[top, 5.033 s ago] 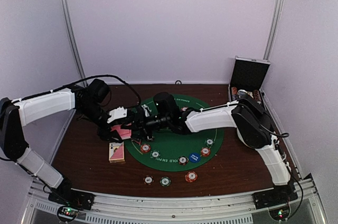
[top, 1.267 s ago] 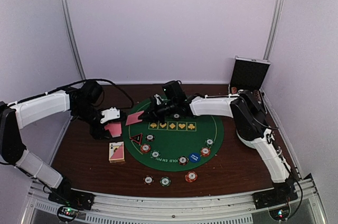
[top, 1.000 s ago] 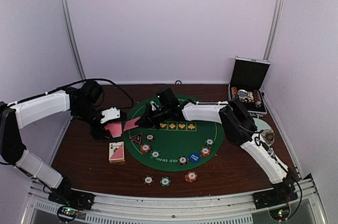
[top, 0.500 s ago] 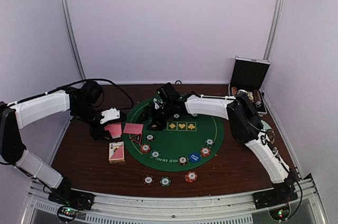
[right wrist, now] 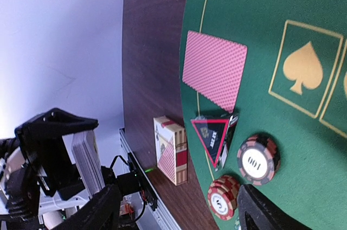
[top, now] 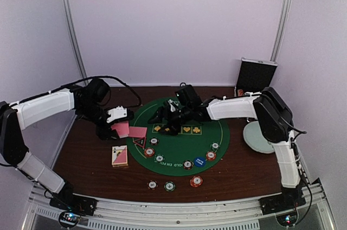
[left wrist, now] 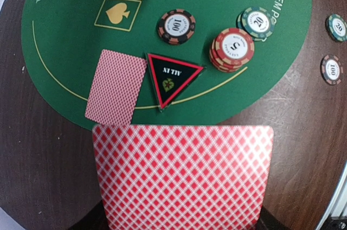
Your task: Distribute texas hold em gaming equipment
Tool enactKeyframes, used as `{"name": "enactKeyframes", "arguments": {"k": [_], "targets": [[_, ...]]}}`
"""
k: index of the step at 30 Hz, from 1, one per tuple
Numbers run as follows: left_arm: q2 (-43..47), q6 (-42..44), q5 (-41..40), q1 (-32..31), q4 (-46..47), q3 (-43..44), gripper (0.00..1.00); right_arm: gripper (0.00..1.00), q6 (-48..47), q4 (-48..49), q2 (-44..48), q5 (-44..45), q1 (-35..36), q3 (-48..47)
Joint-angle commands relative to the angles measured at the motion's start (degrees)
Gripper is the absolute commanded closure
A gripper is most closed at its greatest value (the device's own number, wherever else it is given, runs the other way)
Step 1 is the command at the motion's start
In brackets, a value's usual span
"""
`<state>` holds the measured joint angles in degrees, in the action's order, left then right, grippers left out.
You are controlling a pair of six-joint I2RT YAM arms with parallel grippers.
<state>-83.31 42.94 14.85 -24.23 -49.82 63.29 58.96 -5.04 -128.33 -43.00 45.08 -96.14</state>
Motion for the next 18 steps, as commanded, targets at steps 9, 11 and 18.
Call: {"name": "enactKeyframes", "arguments": {"k": [9,11,18], "targets": [[-4.0,-3.5,2.2,-2.5,-0.4,5.4,0.85,0.22,11.2,24.7,5.1,-2.6,5.7,10.6],[-4.2,-3.8,2.4,-2.8,-0.6,5.6,0.85,0.22,11.8,25.7,4.6,-2.9,6.2,10.2],[-4.5,-4.2,2.5,-3.0,-0.8,5.9,0.85,0.21,12.3,26.2,3.4,-3.4,7.2,8.6]]}}
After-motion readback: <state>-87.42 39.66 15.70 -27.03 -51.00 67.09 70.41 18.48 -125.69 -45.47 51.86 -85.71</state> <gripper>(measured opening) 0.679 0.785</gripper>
